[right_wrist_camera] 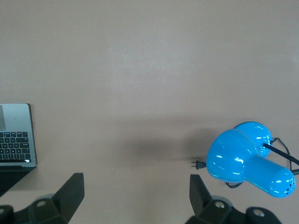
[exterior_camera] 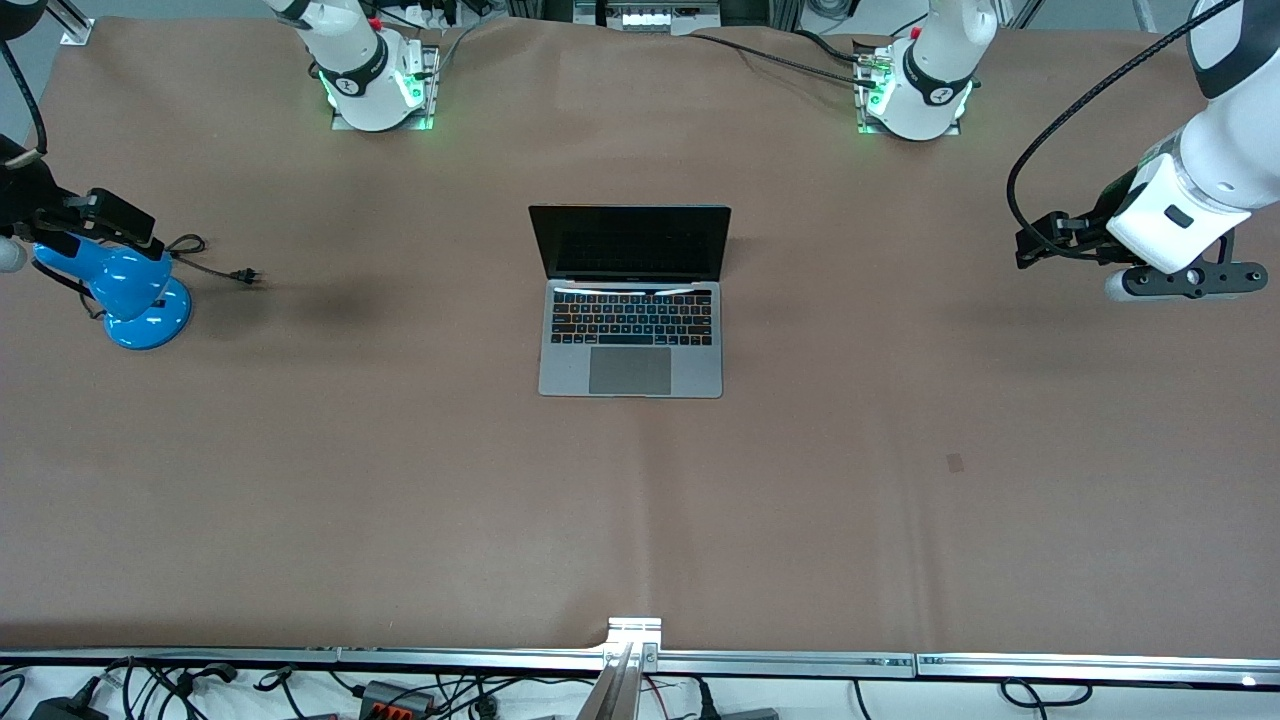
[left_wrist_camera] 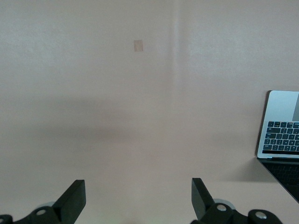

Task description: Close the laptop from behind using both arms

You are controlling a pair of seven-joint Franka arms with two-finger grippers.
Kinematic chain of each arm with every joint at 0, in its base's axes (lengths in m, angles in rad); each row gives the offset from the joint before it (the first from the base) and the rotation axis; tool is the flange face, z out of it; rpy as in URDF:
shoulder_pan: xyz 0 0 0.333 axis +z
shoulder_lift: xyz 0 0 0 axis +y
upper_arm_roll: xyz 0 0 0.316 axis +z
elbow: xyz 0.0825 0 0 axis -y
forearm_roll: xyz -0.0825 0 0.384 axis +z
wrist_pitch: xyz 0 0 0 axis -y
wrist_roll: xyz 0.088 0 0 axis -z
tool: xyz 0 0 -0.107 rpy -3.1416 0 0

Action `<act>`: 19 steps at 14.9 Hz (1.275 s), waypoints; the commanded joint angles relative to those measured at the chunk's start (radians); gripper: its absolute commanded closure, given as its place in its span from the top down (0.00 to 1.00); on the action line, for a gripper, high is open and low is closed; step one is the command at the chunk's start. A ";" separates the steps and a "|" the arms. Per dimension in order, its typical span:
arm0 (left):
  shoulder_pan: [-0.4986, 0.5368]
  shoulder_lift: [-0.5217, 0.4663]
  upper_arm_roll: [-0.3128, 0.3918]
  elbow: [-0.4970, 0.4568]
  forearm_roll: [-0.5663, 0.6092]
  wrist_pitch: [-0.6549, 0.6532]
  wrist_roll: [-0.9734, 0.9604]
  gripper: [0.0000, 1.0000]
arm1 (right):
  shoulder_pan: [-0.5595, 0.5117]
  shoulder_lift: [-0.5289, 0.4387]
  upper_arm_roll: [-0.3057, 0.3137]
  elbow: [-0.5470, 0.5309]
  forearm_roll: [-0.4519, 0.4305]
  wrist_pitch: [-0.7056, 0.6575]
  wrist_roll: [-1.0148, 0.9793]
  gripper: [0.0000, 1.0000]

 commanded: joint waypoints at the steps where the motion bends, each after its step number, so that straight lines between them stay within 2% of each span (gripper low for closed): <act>1: 0.010 0.005 -0.008 0.024 -0.015 -0.023 -0.004 1.00 | -0.015 -0.019 0.015 -0.013 -0.010 -0.006 -0.010 1.00; 4: 0.010 0.005 -0.008 0.024 -0.014 -0.024 0.004 1.00 | -0.014 -0.020 0.017 -0.013 -0.010 -0.003 -0.009 1.00; 5: 0.010 0.004 -0.008 0.026 -0.014 -0.024 0.012 0.78 | -0.014 -0.018 0.017 -0.013 -0.010 -0.001 -0.009 1.00; 6: 0.010 0.002 -0.008 0.024 -0.017 -0.024 0.003 0.32 | -0.012 -0.016 0.018 -0.013 -0.010 0.000 -0.009 1.00; 7: 0.015 0.004 -0.006 0.027 -0.018 -0.023 0.007 0.08 | -0.012 -0.018 0.018 -0.013 -0.010 0.000 -0.010 1.00; 8: 0.013 0.002 -0.008 0.032 -0.018 -0.026 0.012 0.00 | -0.014 -0.021 0.018 -0.015 -0.010 -0.001 -0.018 1.00; 9: 0.010 0.002 -0.008 0.039 -0.015 -0.032 0.013 0.00 | -0.014 -0.021 0.017 -0.016 -0.004 0.005 -0.022 1.00; 10: 0.007 0.008 -0.008 0.058 -0.015 -0.058 0.012 0.00 | -0.010 -0.021 0.018 -0.024 -0.005 0.011 -0.022 0.67; 11: 0.005 0.012 -0.008 0.075 -0.014 -0.079 0.012 0.00 | -0.010 -0.021 0.018 -0.027 -0.005 0.013 -0.022 0.40; 13: 0.008 0.018 -0.008 0.079 -0.015 -0.105 0.013 0.00 | -0.010 -0.021 0.018 -0.028 -0.003 0.008 -0.022 0.04; 14: 0.007 0.018 -0.008 0.079 -0.015 -0.107 0.012 0.00 | -0.010 -0.021 0.020 -0.027 -0.003 0.005 -0.022 0.00; 16: -0.004 0.019 -0.038 0.072 -0.020 -0.118 -0.011 0.00 | -0.009 -0.021 0.020 -0.027 -0.003 0.002 -0.022 0.00; 19: -0.008 0.070 -0.101 0.070 -0.035 -0.023 -0.045 0.00 | -0.009 -0.018 0.020 -0.028 -0.003 0.002 -0.022 0.00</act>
